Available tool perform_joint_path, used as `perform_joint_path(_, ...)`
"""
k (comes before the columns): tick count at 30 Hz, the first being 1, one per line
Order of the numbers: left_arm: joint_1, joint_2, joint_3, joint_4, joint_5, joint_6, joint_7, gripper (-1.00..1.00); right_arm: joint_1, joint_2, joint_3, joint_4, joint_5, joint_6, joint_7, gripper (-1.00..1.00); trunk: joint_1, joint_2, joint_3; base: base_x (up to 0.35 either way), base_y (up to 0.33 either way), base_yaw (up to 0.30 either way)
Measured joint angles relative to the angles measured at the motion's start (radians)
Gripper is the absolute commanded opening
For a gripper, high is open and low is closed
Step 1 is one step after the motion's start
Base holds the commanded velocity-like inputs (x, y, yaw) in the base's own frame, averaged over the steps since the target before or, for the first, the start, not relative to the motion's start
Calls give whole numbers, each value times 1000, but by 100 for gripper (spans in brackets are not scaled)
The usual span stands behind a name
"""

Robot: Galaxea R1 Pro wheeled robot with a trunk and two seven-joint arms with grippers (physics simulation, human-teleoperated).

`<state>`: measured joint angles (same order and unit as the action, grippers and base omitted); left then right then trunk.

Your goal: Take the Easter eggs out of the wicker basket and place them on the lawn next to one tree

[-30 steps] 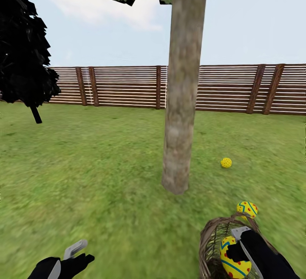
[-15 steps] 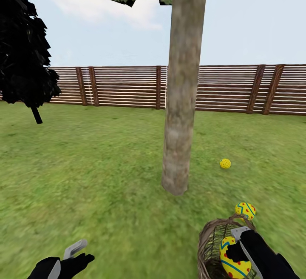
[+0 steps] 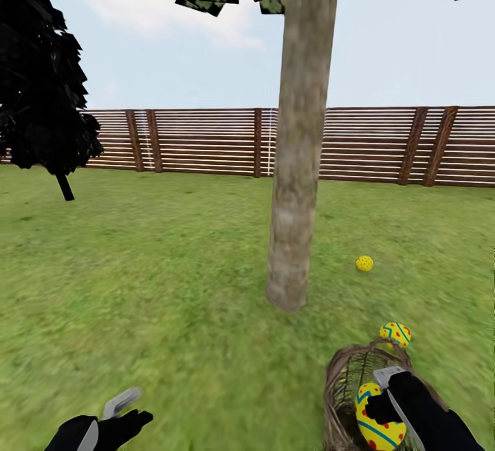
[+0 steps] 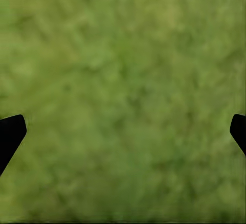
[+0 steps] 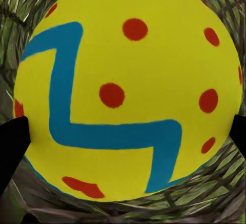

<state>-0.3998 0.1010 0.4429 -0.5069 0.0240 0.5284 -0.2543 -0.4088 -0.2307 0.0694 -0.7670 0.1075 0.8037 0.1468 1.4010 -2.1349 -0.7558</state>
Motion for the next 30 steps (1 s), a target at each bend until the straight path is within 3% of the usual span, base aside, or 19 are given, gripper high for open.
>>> perform_joint_path(6,0,-1,0,0,0,0,0,100,0,1,0,0,3,0,0,-100,-23,42,19,-195,125,0)
perform_joint_path(30,0,-1,0,0,0,-1,-2,100,0,5,2,0,0,0,0,-100,-116,210,94,-2,1,0)
